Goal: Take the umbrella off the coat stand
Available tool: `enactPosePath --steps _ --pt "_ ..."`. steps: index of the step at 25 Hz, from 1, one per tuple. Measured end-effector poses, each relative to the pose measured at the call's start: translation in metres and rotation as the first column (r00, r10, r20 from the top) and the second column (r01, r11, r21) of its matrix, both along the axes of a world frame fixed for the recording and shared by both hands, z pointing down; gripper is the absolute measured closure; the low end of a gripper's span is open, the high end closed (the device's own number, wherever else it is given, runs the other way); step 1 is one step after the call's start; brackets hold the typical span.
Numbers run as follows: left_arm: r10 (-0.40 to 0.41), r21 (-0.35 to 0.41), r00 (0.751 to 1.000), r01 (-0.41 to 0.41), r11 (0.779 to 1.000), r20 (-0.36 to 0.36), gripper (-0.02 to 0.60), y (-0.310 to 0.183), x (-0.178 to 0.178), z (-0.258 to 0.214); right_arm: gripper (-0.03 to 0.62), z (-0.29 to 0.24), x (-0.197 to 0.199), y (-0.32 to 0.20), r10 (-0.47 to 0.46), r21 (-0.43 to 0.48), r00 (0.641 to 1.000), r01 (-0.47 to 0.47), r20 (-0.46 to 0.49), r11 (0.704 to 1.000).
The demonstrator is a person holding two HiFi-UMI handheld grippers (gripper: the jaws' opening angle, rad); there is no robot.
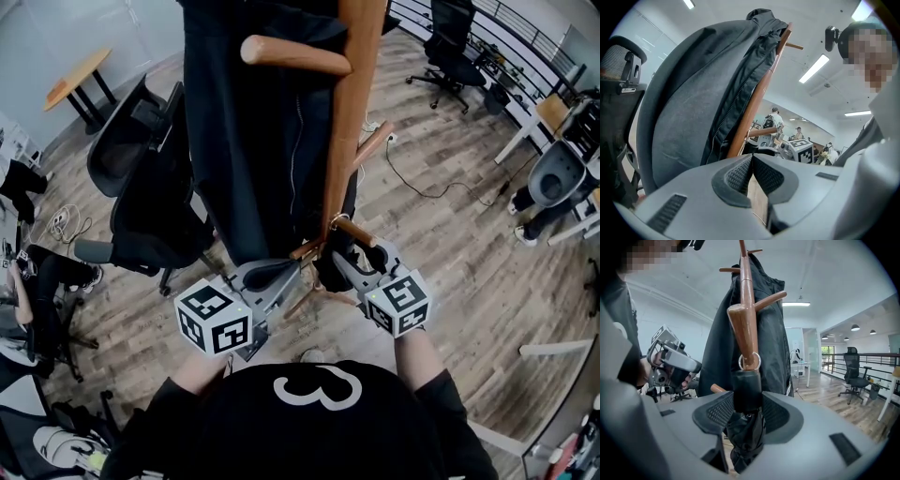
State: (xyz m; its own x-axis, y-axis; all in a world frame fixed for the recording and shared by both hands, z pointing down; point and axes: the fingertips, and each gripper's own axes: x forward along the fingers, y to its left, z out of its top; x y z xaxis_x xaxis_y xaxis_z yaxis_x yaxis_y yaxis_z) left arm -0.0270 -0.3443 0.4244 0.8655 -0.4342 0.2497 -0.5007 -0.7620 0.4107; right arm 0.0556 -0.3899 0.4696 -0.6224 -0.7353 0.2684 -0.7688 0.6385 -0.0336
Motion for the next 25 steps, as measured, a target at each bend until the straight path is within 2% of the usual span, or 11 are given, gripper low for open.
enactPosePath --steps 10,20,25 --pt "-0.015 0.013 1.0 0.015 1.0 -0.024 0.565 -0.001 -0.007 -0.005 0.402 0.002 0.001 0.001 0.007 -0.023 1.0 -0.007 -0.016 1.0" --pt "-0.017 0.029 1.0 0.017 0.999 -0.022 0.565 0.003 -0.004 -0.012 0.404 -0.004 0.001 0.009 0.009 -0.057 0.998 -0.006 0.058 0.998" --pt "-0.023 0.034 1.0 0.023 0.999 -0.018 0.565 0.006 -0.006 -0.015 0.404 -0.008 0.003 0.013 0.012 -0.053 0.998 -0.008 0.064 0.999"
